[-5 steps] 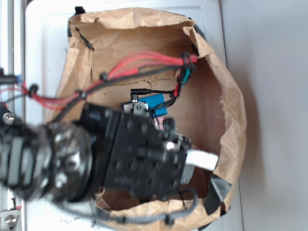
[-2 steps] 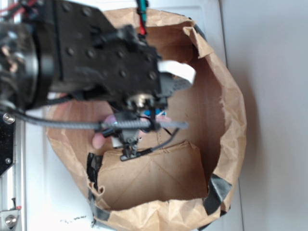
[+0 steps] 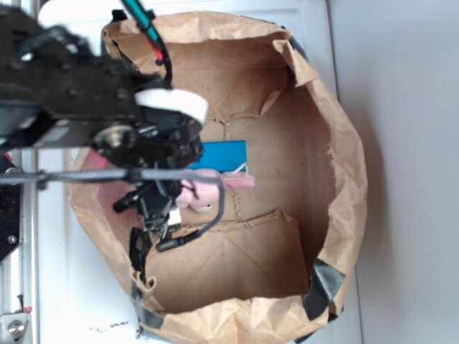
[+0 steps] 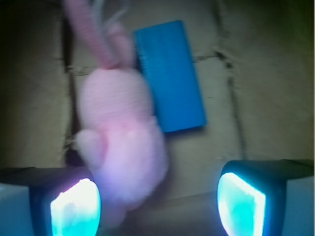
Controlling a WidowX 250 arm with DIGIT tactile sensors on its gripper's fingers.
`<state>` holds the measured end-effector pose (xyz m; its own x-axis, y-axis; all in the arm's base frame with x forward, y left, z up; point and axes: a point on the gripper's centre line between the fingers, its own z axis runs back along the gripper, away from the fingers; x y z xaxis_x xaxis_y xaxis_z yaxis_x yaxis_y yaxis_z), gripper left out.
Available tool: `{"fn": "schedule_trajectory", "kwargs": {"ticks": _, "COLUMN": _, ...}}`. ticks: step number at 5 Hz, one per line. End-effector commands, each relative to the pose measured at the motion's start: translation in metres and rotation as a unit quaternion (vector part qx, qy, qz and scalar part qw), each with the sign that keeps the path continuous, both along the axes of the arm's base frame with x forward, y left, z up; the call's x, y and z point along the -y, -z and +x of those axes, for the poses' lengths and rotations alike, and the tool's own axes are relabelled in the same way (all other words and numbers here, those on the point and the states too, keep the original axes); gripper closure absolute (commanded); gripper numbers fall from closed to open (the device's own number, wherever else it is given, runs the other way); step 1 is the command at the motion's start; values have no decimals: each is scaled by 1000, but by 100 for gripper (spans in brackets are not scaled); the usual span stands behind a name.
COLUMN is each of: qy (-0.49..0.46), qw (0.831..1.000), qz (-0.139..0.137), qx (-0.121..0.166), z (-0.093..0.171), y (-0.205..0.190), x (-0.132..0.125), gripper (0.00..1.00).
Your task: Grab the pink bunny.
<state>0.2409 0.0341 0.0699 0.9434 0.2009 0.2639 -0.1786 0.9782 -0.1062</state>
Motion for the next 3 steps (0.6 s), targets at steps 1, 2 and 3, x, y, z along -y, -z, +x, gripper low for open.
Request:
{"fn": "schedule_trajectory", "kwargs": {"ticks": 1, "qy": 8, "qw": 999, "qz": 47, "qx": 6, "z": 24, "y": -2, "x": 2, "gripper": 0}}
{"fn": "schedule_trajectory", "kwargs": {"ticks": 2, "qy": 3, "qw": 999, "qz": 47, "qx": -11, "z": 26, "y": 0, "x": -3, "gripper": 0}}
{"fn": "schedule_trajectory", "kwargs": {"ticks": 3, "qy": 18, "qw": 998, "qz": 49, "qx": -23, "z": 31, "y": 10, "x": 3, "gripper": 0}}
